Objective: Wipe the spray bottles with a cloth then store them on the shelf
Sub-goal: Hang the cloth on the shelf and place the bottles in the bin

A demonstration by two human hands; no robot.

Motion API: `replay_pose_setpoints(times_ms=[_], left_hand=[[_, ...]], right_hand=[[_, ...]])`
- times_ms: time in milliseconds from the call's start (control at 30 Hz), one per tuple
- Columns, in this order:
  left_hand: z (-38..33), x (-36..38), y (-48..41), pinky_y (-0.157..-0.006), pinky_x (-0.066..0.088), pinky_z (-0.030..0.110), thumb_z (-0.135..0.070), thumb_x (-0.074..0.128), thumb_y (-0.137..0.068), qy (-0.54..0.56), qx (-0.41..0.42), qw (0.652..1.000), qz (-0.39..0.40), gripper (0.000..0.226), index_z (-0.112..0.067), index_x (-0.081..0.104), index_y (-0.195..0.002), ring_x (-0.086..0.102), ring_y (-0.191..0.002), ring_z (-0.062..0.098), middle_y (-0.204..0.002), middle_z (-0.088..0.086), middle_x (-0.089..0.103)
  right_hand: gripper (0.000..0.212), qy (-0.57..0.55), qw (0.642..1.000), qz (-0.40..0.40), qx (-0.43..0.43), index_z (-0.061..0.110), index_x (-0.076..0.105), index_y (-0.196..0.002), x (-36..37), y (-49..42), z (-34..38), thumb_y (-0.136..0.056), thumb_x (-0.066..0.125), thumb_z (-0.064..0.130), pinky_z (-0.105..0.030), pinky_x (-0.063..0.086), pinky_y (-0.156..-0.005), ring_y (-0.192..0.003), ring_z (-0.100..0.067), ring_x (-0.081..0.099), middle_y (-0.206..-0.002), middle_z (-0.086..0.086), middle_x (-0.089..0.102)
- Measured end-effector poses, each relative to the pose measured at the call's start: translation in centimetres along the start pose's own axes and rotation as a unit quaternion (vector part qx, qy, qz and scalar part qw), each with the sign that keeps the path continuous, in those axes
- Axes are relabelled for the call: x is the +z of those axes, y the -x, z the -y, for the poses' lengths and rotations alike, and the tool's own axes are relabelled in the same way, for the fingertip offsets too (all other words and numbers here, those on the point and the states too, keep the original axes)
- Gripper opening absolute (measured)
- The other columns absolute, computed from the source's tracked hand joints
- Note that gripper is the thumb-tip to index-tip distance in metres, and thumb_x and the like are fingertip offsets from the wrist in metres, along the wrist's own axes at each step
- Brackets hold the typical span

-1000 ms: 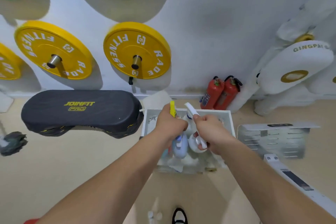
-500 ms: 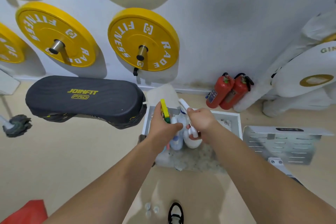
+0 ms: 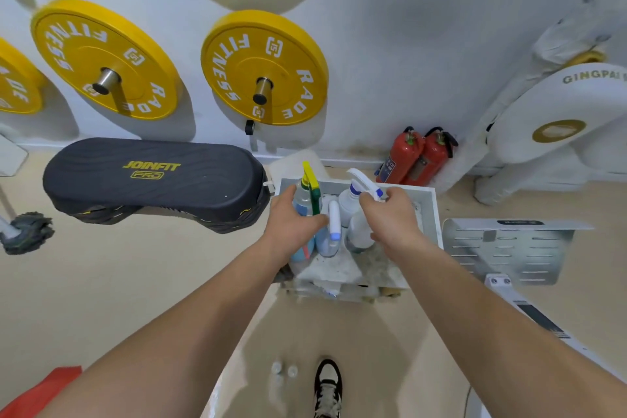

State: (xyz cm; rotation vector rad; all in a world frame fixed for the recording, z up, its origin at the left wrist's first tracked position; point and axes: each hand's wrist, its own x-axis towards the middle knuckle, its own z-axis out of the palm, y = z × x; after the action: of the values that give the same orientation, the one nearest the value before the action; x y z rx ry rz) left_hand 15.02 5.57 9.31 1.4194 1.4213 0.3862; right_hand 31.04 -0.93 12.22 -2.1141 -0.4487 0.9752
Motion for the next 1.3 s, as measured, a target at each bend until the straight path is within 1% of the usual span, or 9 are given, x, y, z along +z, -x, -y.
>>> replay_pose_setpoints(times_ms=[167, 300, 400, 500, 567, 733, 1033, 1167, 1300], left_hand=[[1.0, -2.0, 2.2, -0.101, 0.056, 0.047, -0.029, 0.072, -0.072, -0.012, -0.003, 1.000, -0.012, 0.050, -0.026, 0.056, -0.120, 0.066, -0.110, 0.028, -0.129, 0.004, 0.062], [3.1, -4.1, 4.9, -0.097, 0.058, 0.045, -0.022, 0.069, -0.083, -0.007, 0.012, 1.000, -0.018, 0.058, -0.021, 0.055, -0.140, 0.067, -0.107, 0.029, -0.130, 0.005, 0.060], [5.6, -5.7, 7.5, -0.079, 0.061, 0.041, -0.009, 0.062, -0.088, 0.017, 0.033, 0.999, -0.009, 0.039, -0.022, 0.061, -0.125, 0.068, -0.089, 0.025, -0.119, 0.003, 0.066], [9.7, -7.0, 10.6, -0.081, 0.061, 0.040, -0.011, 0.055, -0.090, 0.022, 0.052, 0.998, 0.031, 0.026, -0.024, 0.069, -0.107, 0.070, -0.086, 0.024, -0.106, 0.003, 0.072], [13.4, -7.6, 12.9, -0.084, 0.061, 0.042, -0.011, 0.053, -0.090, 0.011, 0.067, 0.996, 0.060, 0.025, -0.026, 0.070, -0.101, 0.070, -0.088, 0.024, -0.104, 0.003, 0.073], [23.5, -10.2, 18.7, -0.073, 0.057, 0.031, -0.013, 0.056, -0.091, -0.014, 0.022, 0.990, 0.136, 0.021, -0.028, 0.068, -0.098, 0.073, -0.091, 0.026, -0.103, 0.005, 0.072], [42.5, -4.2, 20.0, -0.074, 0.047, 0.026, -0.013, 0.054, -0.090, -0.113, -0.093, 0.969, 0.199, 0.028, -0.024, 0.067, -0.112, 0.062, -0.083, 0.018, -0.098, -0.005, 0.063], [53.2, 2.8, 17.4, -0.081, 0.046, 0.024, -0.015, 0.058, -0.093, -0.161, -0.102, 0.963, 0.192, 0.034, -0.022, 0.064, -0.126, 0.057, -0.094, 0.016, -0.116, -0.005, 0.060], [63.0, 9.1, 13.3, -0.086, 0.047, 0.027, -0.017, 0.057, -0.098, -0.213, -0.082, 0.951, 0.207, 0.042, -0.019, 0.057, -0.139, 0.058, -0.100, 0.018, -0.132, -0.002, 0.051]], right_hand=[[0.043, 0.054, 0.992, -0.087, -0.068, 0.015, 0.053, -0.135, 0.8, 4.2, -1.3, -0.096, 0.060, 0.031, -0.042, 0.046, -0.103, -0.122, -0.028, 0.053, -0.126, 0.000, 0.042], [0.043, 0.048, 0.988, -0.107, -0.100, 0.016, 0.059, -0.128, 2.7, 8.5, -3.0, -0.088, 0.058, 0.034, -0.046, 0.049, -0.102, -0.115, -0.027, 0.058, -0.125, -0.002, 0.052], [0.037, 0.019, 0.993, -0.085, -0.084, 0.015, 0.058, -0.131, 4.7, 11.9, -4.8, -0.095, 0.060, 0.023, -0.038, 0.050, -0.098, -0.108, -0.021, 0.059, -0.116, -0.001, 0.060], [0.008, -0.010, 0.999, -0.025, -0.040, 0.019, 0.063, -0.089, 8.2, 16.5, -7.8, -0.090, 0.055, 0.020, -0.037, 0.052, -0.076, -0.082, -0.025, 0.061, -0.082, 0.000, 0.064], [0.016, -0.021, 1.000, -0.007, -0.010, 0.019, 0.060, -0.075, 10.6, 19.5, -10.4, -0.090, 0.054, 0.019, -0.035, 0.049, -0.064, -0.074, -0.025, 0.061, -0.077, -0.005, 0.065], [0.007, -0.028, 0.996, 0.065, 0.061, 0.015, 0.062, -0.093, 14.9, 25.8, -17.0, -0.096, 0.056, 0.016, -0.034, 0.048, -0.062, -0.072, -0.022, 0.063, -0.083, -0.009, 0.068], [0.008, 0.044, 0.976, 0.133, 0.165, 0.015, 0.061, -0.092, 19.8, 24.3, -35.9, -0.095, 0.057, 0.020, -0.032, 0.042, -0.060, -0.068, -0.023, 0.056, -0.078, -0.009, 0.065], [0.014, 0.104, 0.971, 0.129, 0.170, 0.013, 0.064, -0.084, 23.9, 19.3, -49.5, -0.090, 0.053, 0.020, -0.032, 0.045, -0.060, -0.066, -0.023, 0.056, -0.076, -0.006, 0.063], [0.017, 0.164, 0.957, 0.148, 0.187, 0.014, 0.069, -0.101, 28.1, 15.2, -61.4, -0.090, 0.057, 0.019, -0.027, 0.045, -0.061, -0.064, -0.018, 0.055, -0.076, 0.001, 0.062]])
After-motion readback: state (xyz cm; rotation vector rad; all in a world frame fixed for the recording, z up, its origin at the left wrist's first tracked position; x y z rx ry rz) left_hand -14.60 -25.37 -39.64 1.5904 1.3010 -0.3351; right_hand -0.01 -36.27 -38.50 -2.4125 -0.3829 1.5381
